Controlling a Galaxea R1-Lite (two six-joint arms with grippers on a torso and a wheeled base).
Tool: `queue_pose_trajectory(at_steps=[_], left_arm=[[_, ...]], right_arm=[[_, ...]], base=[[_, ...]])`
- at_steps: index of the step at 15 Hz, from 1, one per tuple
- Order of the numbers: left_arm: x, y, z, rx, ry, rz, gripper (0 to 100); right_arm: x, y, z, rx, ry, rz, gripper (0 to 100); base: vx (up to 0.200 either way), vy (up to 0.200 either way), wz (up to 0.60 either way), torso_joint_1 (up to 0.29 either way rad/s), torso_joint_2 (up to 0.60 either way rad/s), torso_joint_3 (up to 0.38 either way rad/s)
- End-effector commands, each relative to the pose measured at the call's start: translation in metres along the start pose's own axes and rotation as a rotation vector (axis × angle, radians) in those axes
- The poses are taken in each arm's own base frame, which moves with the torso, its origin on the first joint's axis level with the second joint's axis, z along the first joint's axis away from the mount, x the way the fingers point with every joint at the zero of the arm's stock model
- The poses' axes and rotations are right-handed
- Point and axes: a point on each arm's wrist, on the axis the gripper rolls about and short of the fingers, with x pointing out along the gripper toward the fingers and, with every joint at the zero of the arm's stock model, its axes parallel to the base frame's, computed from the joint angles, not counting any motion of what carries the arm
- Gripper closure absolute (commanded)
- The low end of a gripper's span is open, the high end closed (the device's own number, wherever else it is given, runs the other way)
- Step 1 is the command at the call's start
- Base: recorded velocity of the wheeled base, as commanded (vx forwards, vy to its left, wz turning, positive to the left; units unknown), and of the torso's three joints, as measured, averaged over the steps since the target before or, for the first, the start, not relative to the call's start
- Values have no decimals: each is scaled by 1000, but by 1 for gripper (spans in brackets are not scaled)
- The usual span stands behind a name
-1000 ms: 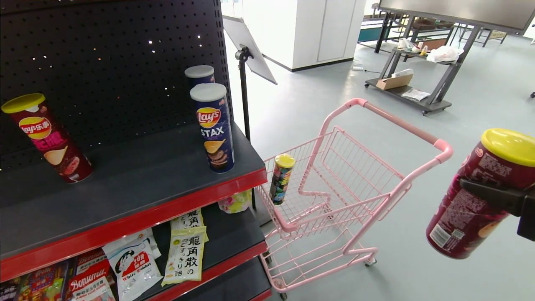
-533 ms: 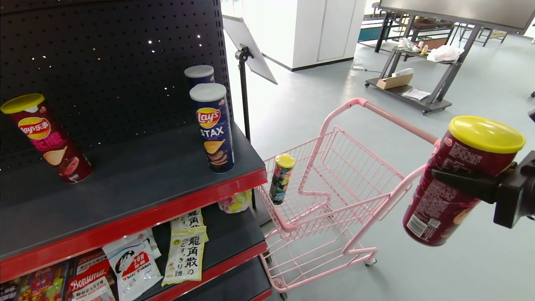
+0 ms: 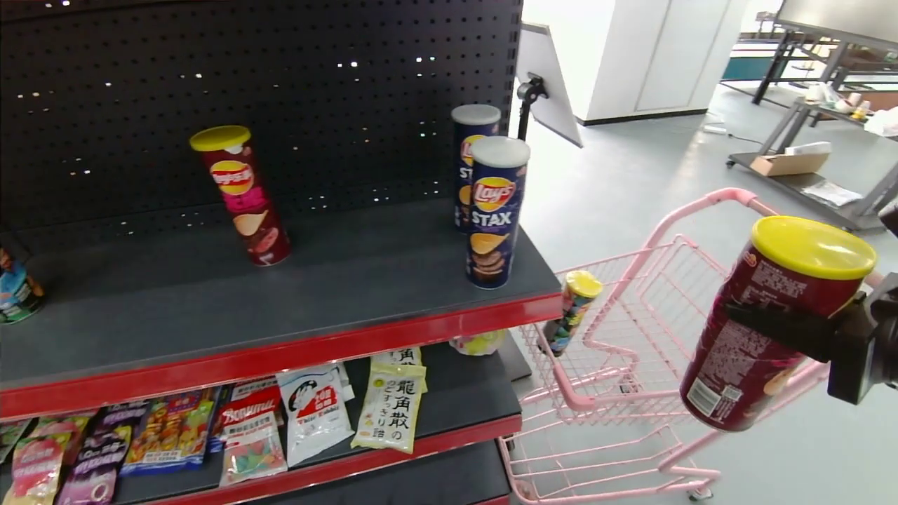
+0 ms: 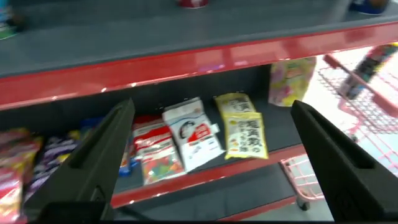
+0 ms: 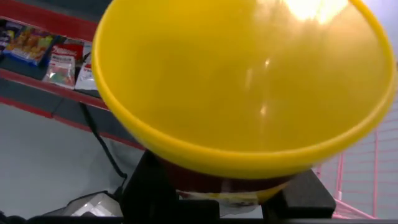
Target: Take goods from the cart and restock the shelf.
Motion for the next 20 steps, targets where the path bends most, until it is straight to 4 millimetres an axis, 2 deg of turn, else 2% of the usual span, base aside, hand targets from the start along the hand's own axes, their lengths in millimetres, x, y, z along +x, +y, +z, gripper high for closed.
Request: queue_pose_trajectory(at_steps=[1,7,13,15,20], left_arm=[[0,0,0,-2,2,-1,0],[0,0,0,1,2,1,0],[0,0,0,4,0,-1,0],[0,0,0,4,0,1,0],[0,0,0,4,0,1,0]], right_arm=[[-2,1,-1,-1,-3,1,100],[-13,5,-15,-20,1,-1,100],[-21,10,-25,-23,-7,25,100],[-21,15,-25,-35,-22,105,100],[-19,18,-21,-70,-33,140,100]], base=[[0,0,600,-2,2,2],[0,0,0,0,0,0],[0,200,0,2,3,1],[0,200,0,-2,2,5],[0,160,0,0,2,-1]])
